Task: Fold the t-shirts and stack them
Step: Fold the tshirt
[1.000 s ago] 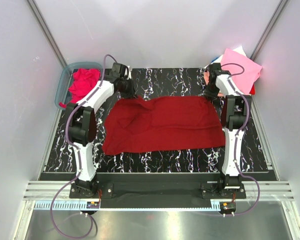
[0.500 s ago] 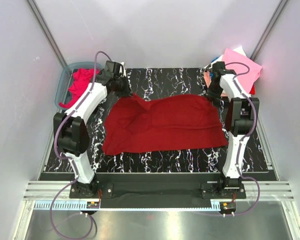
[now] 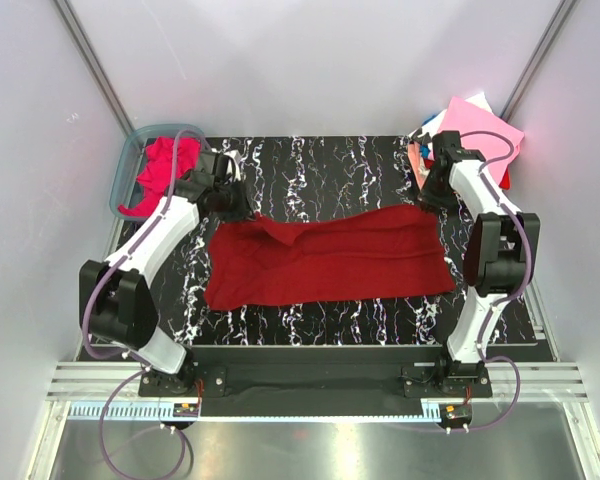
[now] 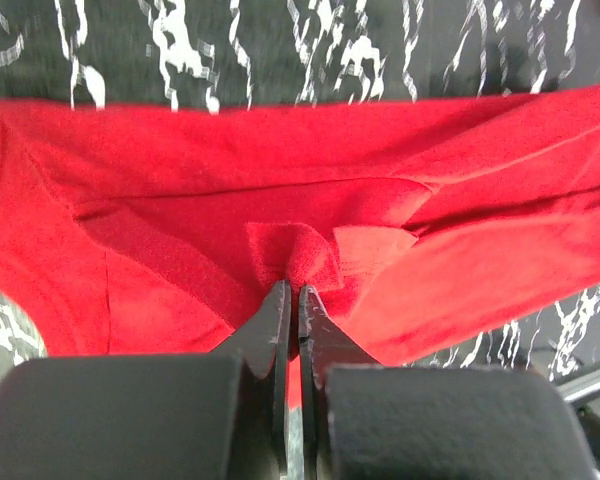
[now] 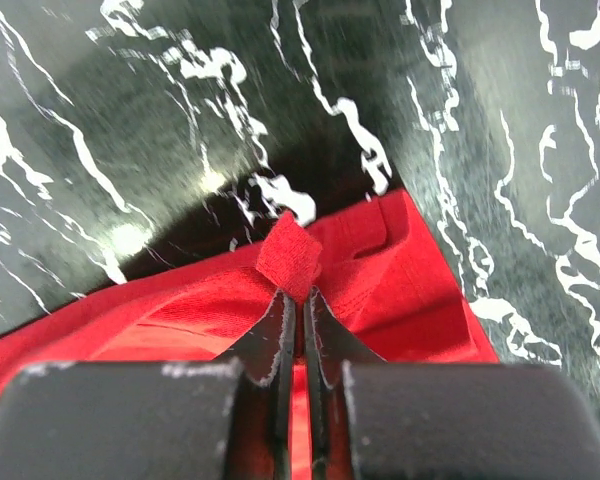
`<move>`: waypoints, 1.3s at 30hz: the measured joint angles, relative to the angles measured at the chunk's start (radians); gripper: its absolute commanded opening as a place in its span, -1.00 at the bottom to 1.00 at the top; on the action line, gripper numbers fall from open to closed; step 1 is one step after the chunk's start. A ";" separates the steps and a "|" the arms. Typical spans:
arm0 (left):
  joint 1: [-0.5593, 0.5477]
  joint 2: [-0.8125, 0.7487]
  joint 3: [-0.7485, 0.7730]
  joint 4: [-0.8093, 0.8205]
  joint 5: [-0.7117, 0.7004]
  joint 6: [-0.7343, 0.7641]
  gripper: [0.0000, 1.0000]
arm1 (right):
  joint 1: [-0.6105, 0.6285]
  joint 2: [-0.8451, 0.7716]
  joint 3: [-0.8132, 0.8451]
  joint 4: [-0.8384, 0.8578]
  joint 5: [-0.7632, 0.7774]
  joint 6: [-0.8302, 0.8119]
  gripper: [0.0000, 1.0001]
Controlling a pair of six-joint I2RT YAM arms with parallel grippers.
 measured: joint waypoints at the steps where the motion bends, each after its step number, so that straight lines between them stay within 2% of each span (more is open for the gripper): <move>1: 0.000 -0.013 -0.021 0.002 0.000 -0.002 -1.00 | 0.000 -0.013 -0.021 0.006 0.000 0.000 -0.95; 13: -0.002 -0.110 -0.209 0.039 -0.001 -0.025 -1.00 | 0.000 -0.095 -0.196 0.045 0.037 0.000 -0.90; 14: -0.002 -0.121 -0.222 0.042 -0.001 -0.026 -1.00 | 0.000 -0.107 -0.207 0.047 0.044 0.000 -0.80; 16: -0.003 -0.141 -0.246 0.048 -0.002 -0.027 -0.84 | 0.000 -0.135 -0.235 0.053 0.055 0.003 -0.63; 17: -0.004 -0.152 -0.262 0.056 -0.003 -0.029 -0.72 | 0.000 -0.149 -0.250 0.060 0.061 0.006 -0.39; 18: -0.005 -0.164 -0.281 0.061 -0.003 -0.031 -0.48 | 0.000 -0.164 -0.269 0.064 0.071 0.013 0.04; 19: -0.006 -0.179 -0.302 0.062 -0.006 -0.031 -0.11 | -0.002 -0.178 -0.287 0.069 0.083 0.021 0.12; 20: -0.006 -0.194 -0.325 0.062 -0.011 -0.035 0.03 | -0.005 -0.190 -0.305 0.071 0.095 0.022 0.28; 21: -0.008 -0.213 -0.351 0.064 -0.021 -0.045 0.03 | -0.012 -0.200 -0.323 0.075 0.110 0.027 0.41; 24: -0.011 -0.288 -0.441 0.048 -0.060 -0.076 0.02 | -0.044 -0.220 -0.376 0.087 0.140 0.039 0.44; 25: -0.012 -0.320 -0.473 0.040 -0.072 -0.086 0.12 | -0.053 -0.228 -0.394 0.089 0.148 0.043 0.42; 27: -0.012 -0.388 -0.531 0.032 -0.093 -0.109 0.20 | -0.066 -0.247 -0.415 0.091 0.152 0.047 0.37; 31: -0.012 -0.511 -0.628 0.040 -0.129 -0.162 0.15 | -0.060 -0.309 -0.427 0.132 0.080 0.050 0.29; 34: -0.012 -0.525 -0.671 0.085 -0.142 -0.193 0.04 | -0.034 -0.324 -0.419 0.176 -0.003 0.041 0.26; 39: -0.017 -0.481 -0.708 0.159 -0.145 -0.229 0.02 | 0.075 -0.237 -0.351 0.206 -0.084 0.017 0.20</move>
